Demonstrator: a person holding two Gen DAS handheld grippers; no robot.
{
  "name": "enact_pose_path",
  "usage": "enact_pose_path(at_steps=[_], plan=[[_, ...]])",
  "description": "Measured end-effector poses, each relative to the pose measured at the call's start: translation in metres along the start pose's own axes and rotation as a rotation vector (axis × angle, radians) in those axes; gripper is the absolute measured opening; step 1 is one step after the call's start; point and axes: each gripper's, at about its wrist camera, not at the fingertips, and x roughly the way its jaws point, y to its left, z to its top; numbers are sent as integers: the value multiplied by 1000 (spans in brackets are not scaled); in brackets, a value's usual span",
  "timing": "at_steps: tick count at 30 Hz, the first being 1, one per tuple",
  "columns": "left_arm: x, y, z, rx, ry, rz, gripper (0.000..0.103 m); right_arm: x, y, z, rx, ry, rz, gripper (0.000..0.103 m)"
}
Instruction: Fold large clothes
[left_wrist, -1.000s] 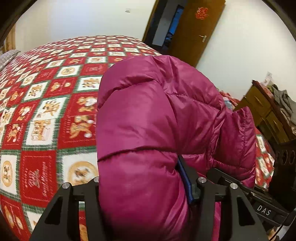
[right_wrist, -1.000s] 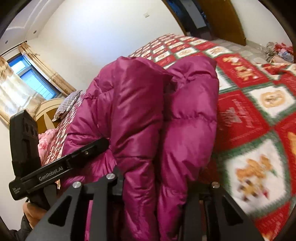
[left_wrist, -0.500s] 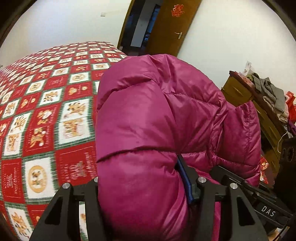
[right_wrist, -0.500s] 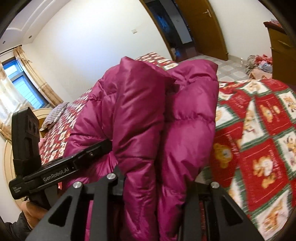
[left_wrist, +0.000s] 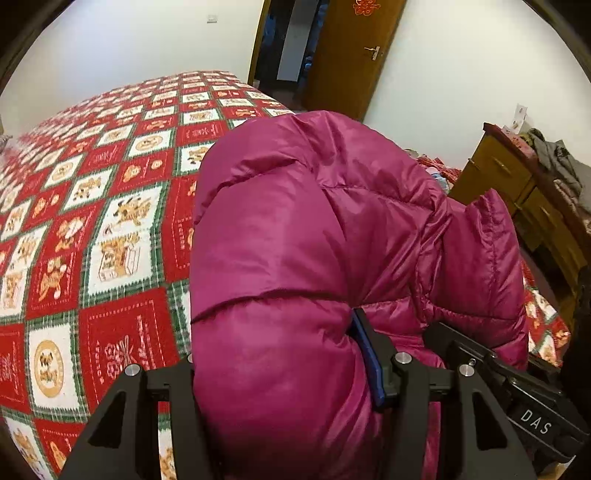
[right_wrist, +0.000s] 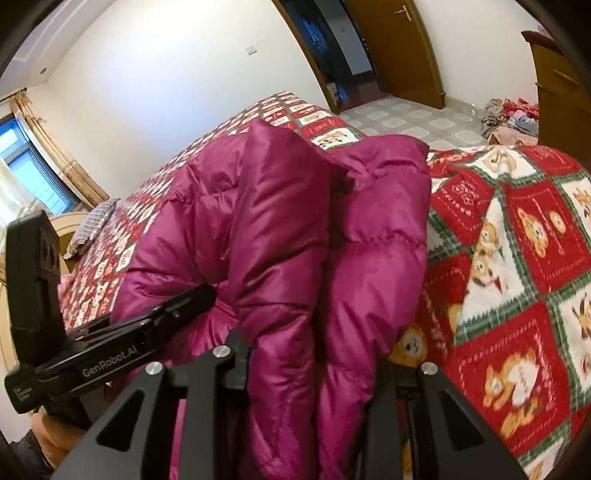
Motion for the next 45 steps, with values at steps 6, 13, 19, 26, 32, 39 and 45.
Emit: enact_pose_path(at_steps=[6,13,19,26,32,39,45], plan=[[20,-1,0,-21,16,62,70,12,-12,4,38,29,18,32],[28,-3,-9,-18,-34,167,98,-7,-14,-1,62,18,5,54],[28,-1,-9,-33,-31,172,102,-68,3,-4,-18,-135,-203,54],[23,-21,-11,74,-74,287,102,-63,63,39,-171,-160,-285,37],[20,-16,-9,79,-59,266,102,-2,39,47,-88,-16,-367,29],[18,-20,-1,112,-49,243,102,3,14,27,-84,-2,-443,26],[9,-30,26,227,-161,384,102,8,17,18,-126,-25,-494,26]])
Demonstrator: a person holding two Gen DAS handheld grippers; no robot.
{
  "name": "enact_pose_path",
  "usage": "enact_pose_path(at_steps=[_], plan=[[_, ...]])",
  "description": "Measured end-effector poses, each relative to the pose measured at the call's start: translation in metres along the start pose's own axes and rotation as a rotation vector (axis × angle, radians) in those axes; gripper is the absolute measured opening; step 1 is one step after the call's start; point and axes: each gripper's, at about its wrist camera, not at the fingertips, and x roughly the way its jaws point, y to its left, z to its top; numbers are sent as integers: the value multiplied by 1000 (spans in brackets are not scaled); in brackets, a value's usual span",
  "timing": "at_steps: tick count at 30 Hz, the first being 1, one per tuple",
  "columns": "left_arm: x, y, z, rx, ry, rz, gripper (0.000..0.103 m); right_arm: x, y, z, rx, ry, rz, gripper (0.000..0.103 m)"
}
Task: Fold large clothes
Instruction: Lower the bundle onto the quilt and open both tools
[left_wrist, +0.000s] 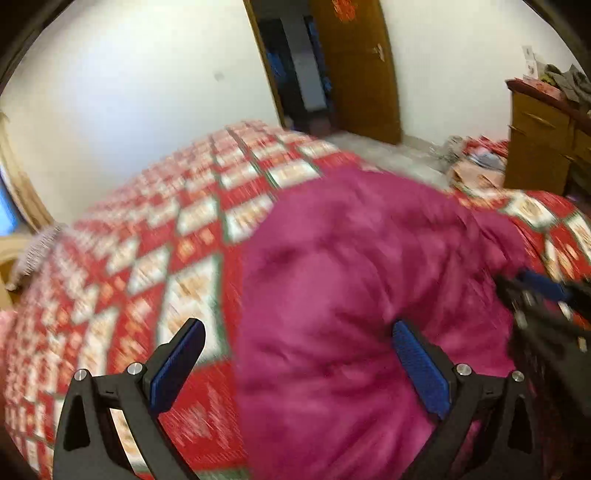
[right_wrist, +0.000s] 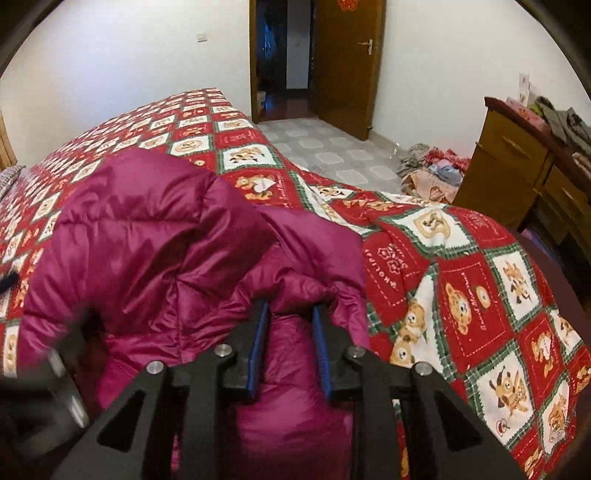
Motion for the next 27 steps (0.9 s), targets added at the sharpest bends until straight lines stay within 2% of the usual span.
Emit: enact_pose_path(at_steps=[2,6,9,14,17,24,27], plan=[[12,5,12,-32,16,0,102,-1,-1,-2,5,-8,3,26],[51,13,26,-108,130,-68,102,-1,-5,-3,24,-14,11,26],[70,12,25,-135,181,-121,102,2,-8,-3,42,-13,26,26],[87,4,19,-164,209,-177,103,3,-15,-3,76,-10,56,26],[97,-4,21,-142,229,-188,103,5,-15,-2,81,-7,57,26],[89,-5,22,-119,220,-180,103,7,-18,-1,93,-11,63,27],[69,1,16,-95,222,-204,102,5,-19,-2,95,-12,54,36]])
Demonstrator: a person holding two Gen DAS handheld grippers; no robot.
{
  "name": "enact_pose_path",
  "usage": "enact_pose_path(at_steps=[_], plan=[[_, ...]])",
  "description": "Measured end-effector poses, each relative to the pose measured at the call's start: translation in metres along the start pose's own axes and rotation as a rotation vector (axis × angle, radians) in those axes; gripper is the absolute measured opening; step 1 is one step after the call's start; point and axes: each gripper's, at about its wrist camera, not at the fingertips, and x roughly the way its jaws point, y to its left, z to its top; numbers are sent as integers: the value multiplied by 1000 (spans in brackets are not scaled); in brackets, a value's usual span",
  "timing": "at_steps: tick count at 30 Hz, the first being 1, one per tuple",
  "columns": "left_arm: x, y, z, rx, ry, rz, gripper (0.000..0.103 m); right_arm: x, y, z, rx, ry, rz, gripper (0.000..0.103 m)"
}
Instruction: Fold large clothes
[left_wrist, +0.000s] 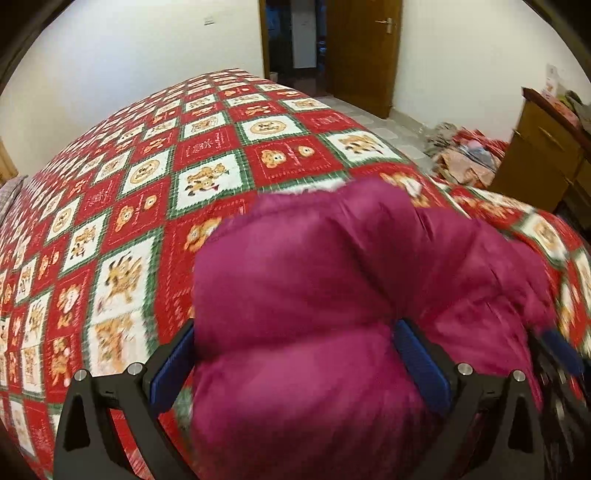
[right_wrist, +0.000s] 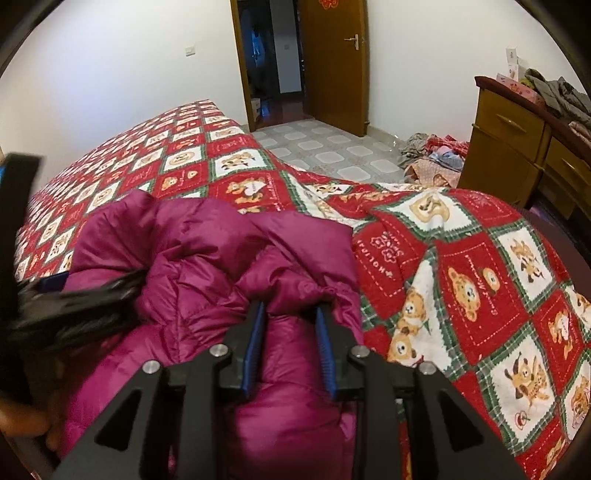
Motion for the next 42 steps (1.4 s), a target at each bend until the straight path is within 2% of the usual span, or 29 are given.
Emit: enact_pose_path(at_steps=[2,3,4,6,10,15,18,20,23,27,30,33,37,42], plan=[[-17,3,-9,13,-17,-5,102,-3,-4,0,14,-7,-14,52],[-31,4,-17,29,-35,-2,102,-7,-9,-3,35,-9,-29,69],[-41,6,-22,43,-48,-3,102,-14,-16,-6,68,-16,-32,75],[-62,10,-39,69,-71,6,102,-33,-27,-16,122,-40,-9,75],[-96,20,-73,75,-134,31,102,-77,-22,-40,113,-86,-54,75],[-118,27,-108,72,-111,-21,102,-119,-6,-78,100,-95,-95,75],[-131,28,-128,74,-125,-3,102,-134,3,-96,91,-102,-117,75],[-137,29,-139,68,-106,9,102,-143,9,-106,82,-115,-125,75],[-151,33,-155,60,-117,-8,102,-152,16,-119,81,-119,-119,75],[-179,39,-176,49,-182,33,102,-158,27,-131,79,-117,-99,75],[-195,40,-190,59,-212,70,102,-164,40,-137,22,-102,-87,75],[-211,44,-206,46,-242,70,102,-179,39,-145,31,-108,-62,75],[-227,45,-218,33,-253,60,102,-203,35,-158,51,-141,-35,75],[-253,39,-231,31,-310,78,102,-229,36,-162,35,-186,-1,75]])
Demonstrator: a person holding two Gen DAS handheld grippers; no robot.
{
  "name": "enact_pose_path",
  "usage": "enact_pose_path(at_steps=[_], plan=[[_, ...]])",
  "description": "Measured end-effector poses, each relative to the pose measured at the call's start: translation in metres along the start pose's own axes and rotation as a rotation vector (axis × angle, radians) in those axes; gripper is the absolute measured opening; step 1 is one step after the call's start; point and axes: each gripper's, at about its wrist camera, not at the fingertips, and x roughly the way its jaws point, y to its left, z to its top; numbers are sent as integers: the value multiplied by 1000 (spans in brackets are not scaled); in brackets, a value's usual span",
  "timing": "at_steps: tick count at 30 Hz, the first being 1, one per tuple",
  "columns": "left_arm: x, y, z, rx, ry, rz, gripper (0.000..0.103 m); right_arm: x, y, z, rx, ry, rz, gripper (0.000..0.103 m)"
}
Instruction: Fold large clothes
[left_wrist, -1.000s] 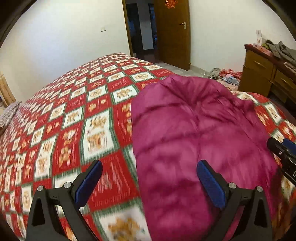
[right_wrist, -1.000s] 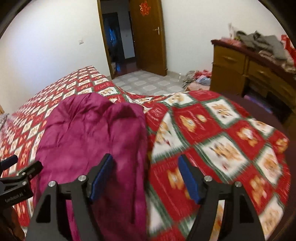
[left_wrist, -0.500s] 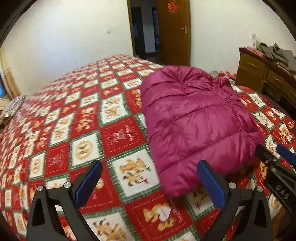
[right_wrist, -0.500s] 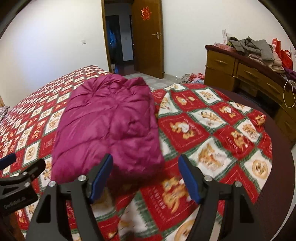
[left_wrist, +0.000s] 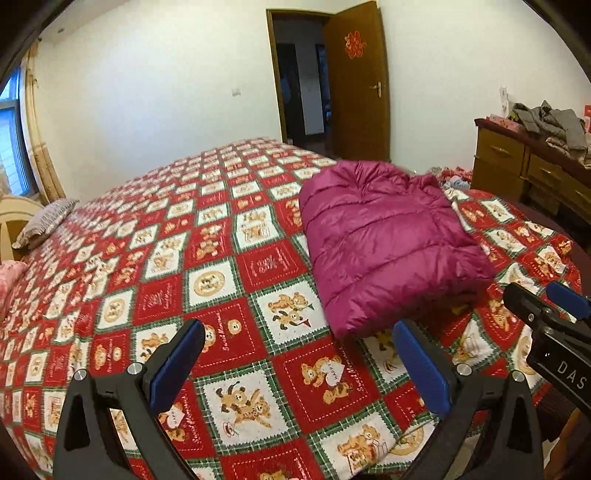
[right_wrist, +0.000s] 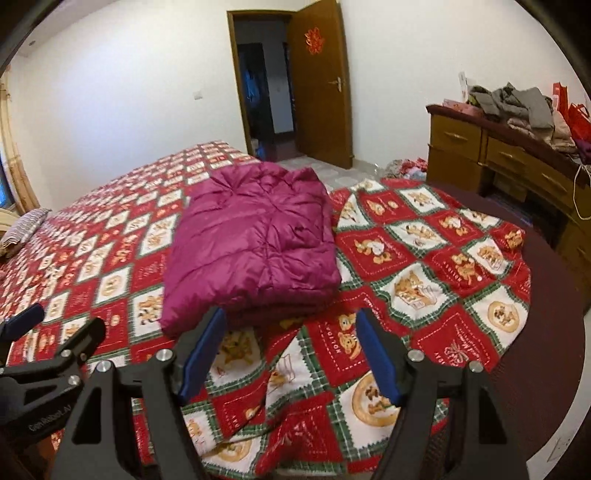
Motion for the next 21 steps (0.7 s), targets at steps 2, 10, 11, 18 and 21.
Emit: enact_pose_path(at_steps=[2,10,11,18,21], plan=[[-15,-3,1,3,-34,13,102,-12,-1,2,-1,-28,17,78],[-77,-6,14,-22,-175,16,102,-72,-5,12,-36,-197,35,91],[-84,-7,16,-22,-193,14,102,-78,-7,14,-36,-222,31,92],[-122,-11,26,-30,-301,26,102,-113,-9,28,-29,-364,32,96],[-130,-9,29,-36,-313,21,102,-121,-8,30,-33,-394,36,96]])
